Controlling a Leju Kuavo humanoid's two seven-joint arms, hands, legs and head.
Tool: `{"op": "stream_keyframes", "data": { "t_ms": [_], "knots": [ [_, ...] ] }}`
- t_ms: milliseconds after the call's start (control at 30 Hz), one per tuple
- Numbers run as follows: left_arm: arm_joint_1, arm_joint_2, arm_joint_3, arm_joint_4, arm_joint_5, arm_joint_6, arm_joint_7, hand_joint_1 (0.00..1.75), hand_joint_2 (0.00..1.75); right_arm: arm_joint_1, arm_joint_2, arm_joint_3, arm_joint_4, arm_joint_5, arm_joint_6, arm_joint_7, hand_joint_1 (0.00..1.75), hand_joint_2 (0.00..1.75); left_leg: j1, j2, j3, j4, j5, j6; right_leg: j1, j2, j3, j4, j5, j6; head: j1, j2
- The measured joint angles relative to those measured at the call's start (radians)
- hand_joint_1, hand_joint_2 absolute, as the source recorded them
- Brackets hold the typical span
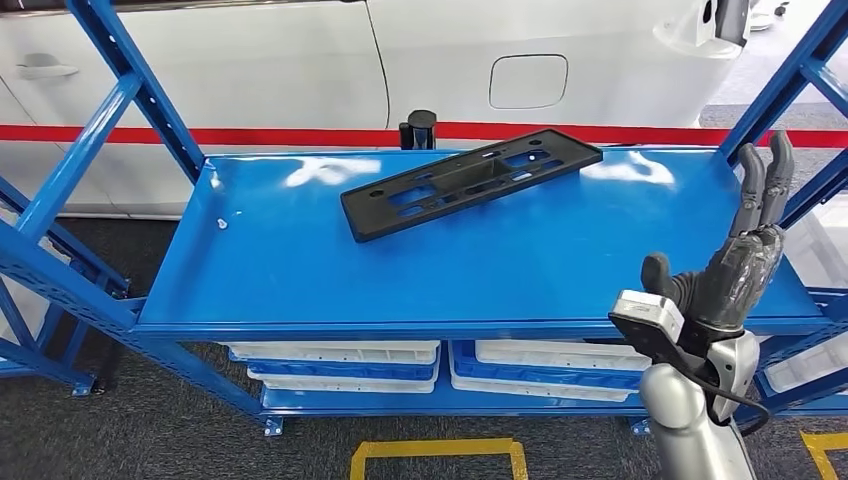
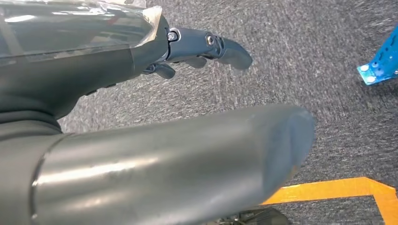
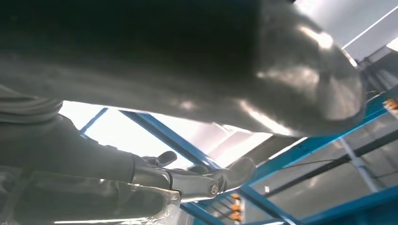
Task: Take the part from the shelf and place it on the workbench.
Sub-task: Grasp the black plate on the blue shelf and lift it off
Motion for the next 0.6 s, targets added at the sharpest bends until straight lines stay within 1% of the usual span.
{"op": "stream_keyframes", "data": {
  "t_ms": [33, 67, 100, 167, 200, 233, 267, 300, 333, 367, 400, 433, 467, 533, 600],
  "knots": [
    [0.0, 0.0, 0.0, 0.001, -0.001, 0.0, -0.001, 0.0, 0.0, 0.0, 0.0, 0.0, 0.0, 0.0, -0.001, 0.0, 0.0, 0.0, 0.003, 0.001, -0.002, 0.008, -0.007, -0.005, -0.001, 0.0, 0.002, -0.001, 0.0, -0.007, 0.0, 0.0],
    [-0.001, 0.0, 0.0, 0.001, -0.002, 0.001, -0.001, 0.0, 0.0, 0.0, 0.0, 0.0, 0.0, 0.0, -0.001, 0.0, 0.0, 0.0, 0.005, 0.002, -0.013, 0.033, -0.022, -0.01, -0.003, 0.0, 0.004, -0.001, 0.0, -0.014, -0.001, 0.0],
    [-0.002, 0.0, 0.001, 0.002, -0.003, 0.001, -0.002, 0.0, 0.0, 0.0, 0.0, 0.0, 0.0, 0.001, -0.002, -0.001, 0.0, 0.0, 0.007, 0.003, -0.035, 0.08, -0.048, -0.014, -0.005, 0.0, 0.006, -0.002, -0.001, -0.02, -0.002, 0.0],
    [-0.003, 0.0, 0.001, 0.004, -0.006, 0.001, -0.002, 0.0, 0.0, 0.001, 0.0, 0.0, 0.0, 0.001, -0.002, -0.001, 0.0, 0.0, 0.008, 0.004, -0.105, 0.214, -0.104, -0.021, -0.002, -0.001, 0.007, -0.002, -0.005, -0.029, -0.003, 0.0],
    [-0.003, 0.0, 0.001, 0.006, -0.006, 0.001, -0.002, 0.0, 0.0, 0.002, 0.001, 0.0, 0.0, 0.001, -0.003, -0.001, 0.0, 0.0, 0.009, 0.004, -0.137, 0.27, -0.12, -0.022, -0.001, -0.001, 0.008, -0.002, -0.006, -0.03, -0.003, 0.0],
    [-0.002, 0.0, 0.001, 0.007, -0.007, 0.001, -0.002, 0.0, 0.0, 0.003, 0.001, 0.0, 0.0, 0.001, -0.003, -0.001, 0.0, 0.0, 0.009, 0.004, -0.154, 0.293, -0.116, -0.022, 0.0, -0.001, 0.01, -0.002, -0.007, -0.032, -0.003, 0.0],
    [-0.002, 0.0, 0.001, 0.008, -0.007, 0.001, -0.002, 0.0, 0.0, 0.004, 0.002, 0.0, 0.0, 0.001, -0.003, -0.001, 0.0, 0.0, 0.009, 0.004, -0.152, 0.276, -0.093, -0.02, 0.0, -0.001, 0.013, -0.002, -0.009, -0.033, -0.003, 0.0],
    [-0.003, 0.0, 0.001, 0.009, -0.008, 0.001, -0.003, 0.0, 0.0, 0.004, 0.003, 0.001, 0.0, 0.001, -0.003, -0.001, 0.0, 0.0, 0.009, 0.004, -0.13, 0.222, -0.056, -0.016, 0.001, 0.0, 0.017, -0.002, -0.011, -0.034, -0.003, 0.0],
    [-0.003, 0.0, 0.002, 0.009, -0.008, 0.001, -0.003, 0.0, 0.0, 0.004, 0.003, 0.001, 0.0, 0.001, -0.004, -0.001, 0.0, 0.0, 0.009, 0.004, -0.098, 0.149, -0.017, -0.012, 0.001, 0.001, 0.022, -0.002, -0.014, -0.034, -0.003, 0.0],
    [-0.005, 0.001, 0.002, 0.009, -0.009, 0.001, -0.004, 0.0, 0.0, 0.004, 0.003, 0.001, 0.0, 0.002, -0.004, -0.002, 0.0, 0.0, 0.008, 0.004, -0.067, 0.083, 0.009, -0.009, 0.004, 0.001, 0.024, -0.001, -0.017, -0.031, -0.003, 0.0],
    [-0.006, 0.001, 0.002, 0.009, -0.009, 0.002, -0.005, 0.0, 0.0, 0.004, 0.003, 0.001, 0.0, 0.002, -0.004, -0.002, 0.0, 0.0, 0.006, 0.004, -0.046, 0.038, 0.022, -0.006, 0.007, 0.002, 0.025, -0.001, -0.02, -0.027, -0.003, 0.0],
    [-0.007, 0.001, 0.002, 0.01, -0.01, 0.002, -0.006, 0.0, 0.0, 0.004, 0.003, 0.001, 0.0, 0.003, -0.005, -0.003, 0.0, 0.0, 0.004, 0.004, -0.036, 0.015, 0.025, -0.006, 0.012, 0.002, 0.025, 0.0, -0.023, -0.024, -0.003, 0.0],
    [-0.008, 0.001, 0.003, 0.011, -0.011, 0.002, -0.007, 0.0, 0.0, 0.004, 0.003, 0.001, 0.0, 0.004, -0.005, -0.003, 0.0, 0.0, 0.001, 0.003, -0.034, 0.011, 0.023, -0.007, 0.015, 0.002, 0.023, 0.001, -0.026, -0.023, -0.002, 0.0],
    [-0.009, 0.001, 0.006, 0.013, -0.013, 0.003, -0.009, 0.0, 0.0, 0.005, 0.003, 0.001, 0.0, 0.006, -0.006, -0.004, 0.0, 0.0, -0.003, 0.0, -0.034, 0.009, 0.025, -0.006, 0.015, 0.001, 0.024, -0.001, -0.027, -0.024, -0.002, 0.0],
    [-0.009, 0.002, 0.01, 0.015, -0.015, 0.004, -0.009, 0.0, 0.0, 0.006, 0.003, 0.001, 0.0, 0.006, -0.006, -0.004, 0.0, 0.0, -0.008, -0.001, -0.034, 0.01, 0.025, -0.003, 0.013, -0.001, 0.028, -0.007, -0.025, -0.022, -0.002, 0.0]
  ]
}}
